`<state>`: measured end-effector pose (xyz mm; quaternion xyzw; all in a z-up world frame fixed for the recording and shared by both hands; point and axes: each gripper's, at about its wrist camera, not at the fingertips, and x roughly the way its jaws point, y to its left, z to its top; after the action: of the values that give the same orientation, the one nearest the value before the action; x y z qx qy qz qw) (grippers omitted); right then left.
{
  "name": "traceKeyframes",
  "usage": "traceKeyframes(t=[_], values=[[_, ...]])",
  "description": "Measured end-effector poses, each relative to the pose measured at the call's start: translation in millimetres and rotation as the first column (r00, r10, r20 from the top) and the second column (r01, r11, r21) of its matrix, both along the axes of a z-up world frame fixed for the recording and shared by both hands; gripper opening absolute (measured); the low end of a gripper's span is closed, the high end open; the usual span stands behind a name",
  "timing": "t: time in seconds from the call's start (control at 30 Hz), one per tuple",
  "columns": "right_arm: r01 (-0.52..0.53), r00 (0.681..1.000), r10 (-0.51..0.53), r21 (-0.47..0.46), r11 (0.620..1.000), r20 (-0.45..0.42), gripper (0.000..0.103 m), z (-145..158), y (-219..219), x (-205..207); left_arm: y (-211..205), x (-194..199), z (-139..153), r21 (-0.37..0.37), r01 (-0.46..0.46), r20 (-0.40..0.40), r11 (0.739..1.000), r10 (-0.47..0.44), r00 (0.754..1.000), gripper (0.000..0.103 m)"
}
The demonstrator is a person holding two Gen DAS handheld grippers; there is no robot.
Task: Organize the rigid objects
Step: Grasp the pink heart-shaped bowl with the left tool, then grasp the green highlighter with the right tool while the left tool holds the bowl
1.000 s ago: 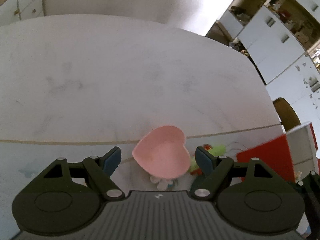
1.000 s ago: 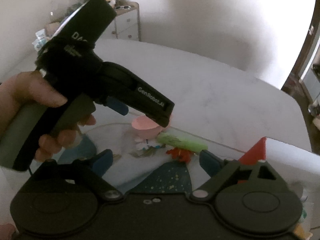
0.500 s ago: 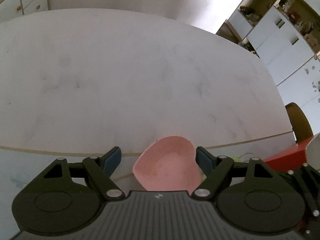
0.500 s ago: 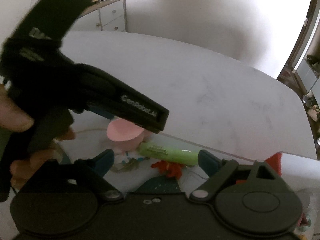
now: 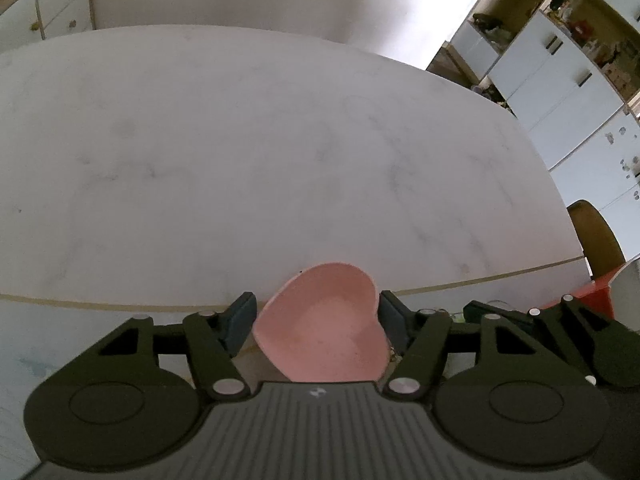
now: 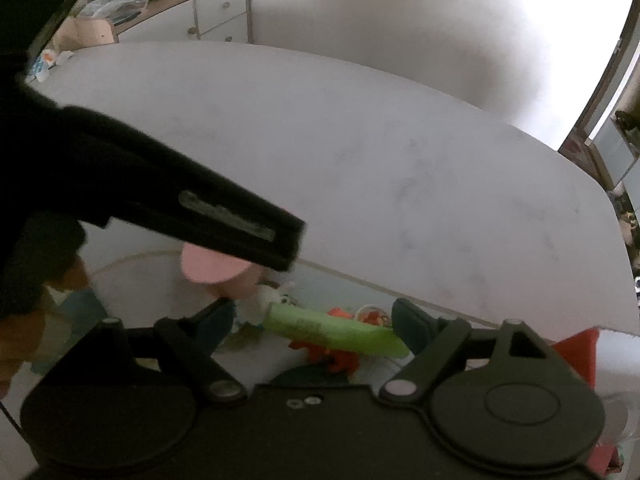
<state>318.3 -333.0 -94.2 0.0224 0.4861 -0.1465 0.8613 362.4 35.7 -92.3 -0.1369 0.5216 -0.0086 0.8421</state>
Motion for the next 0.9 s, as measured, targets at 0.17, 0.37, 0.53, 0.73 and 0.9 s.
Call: traceKeyframes(t=[0.17,0.37,0.53,0.73,0.9], values=[[0.016,1.0,-0.016,0.023,1.0,0.005,0.082,1.3,-0.4,-8.6,10.6,-2.5,0.5,-0.021,-0.029,0.002,0.999,0.029,1.0,0.066],[0.037,0.999,-0.037,0.062,0.997,0.0,0.066,-3.3,0.8,-26.9,18.2,-10.9,3.2,-0.032,-0.041,0.012,0.999,0.041,0.999,0.066],[0.064,0.998,-0.061,0.109,0.992,-0.03,0.064,-3.9,7.7,-45.8,25.1,-18.7,5.3,-0.051,-0.047,0.019,0.998,0.048,0.999,0.066],[0.064,0.997,-0.057,0.159,0.985,-0.052,0.064,-6.6,18.2,-72.0,24.0,-29.2,10.0,-0.06,-0.036,0.03,0.998,0.038,0.999,0.066],[0.068,0.998,-0.066,0.162,0.984,-0.016,0.064,18.5,28.9,-96.1,27.0,-41.3,15.1,-0.068,-0.021,0.04,0.997,0.024,0.999,0.066]])
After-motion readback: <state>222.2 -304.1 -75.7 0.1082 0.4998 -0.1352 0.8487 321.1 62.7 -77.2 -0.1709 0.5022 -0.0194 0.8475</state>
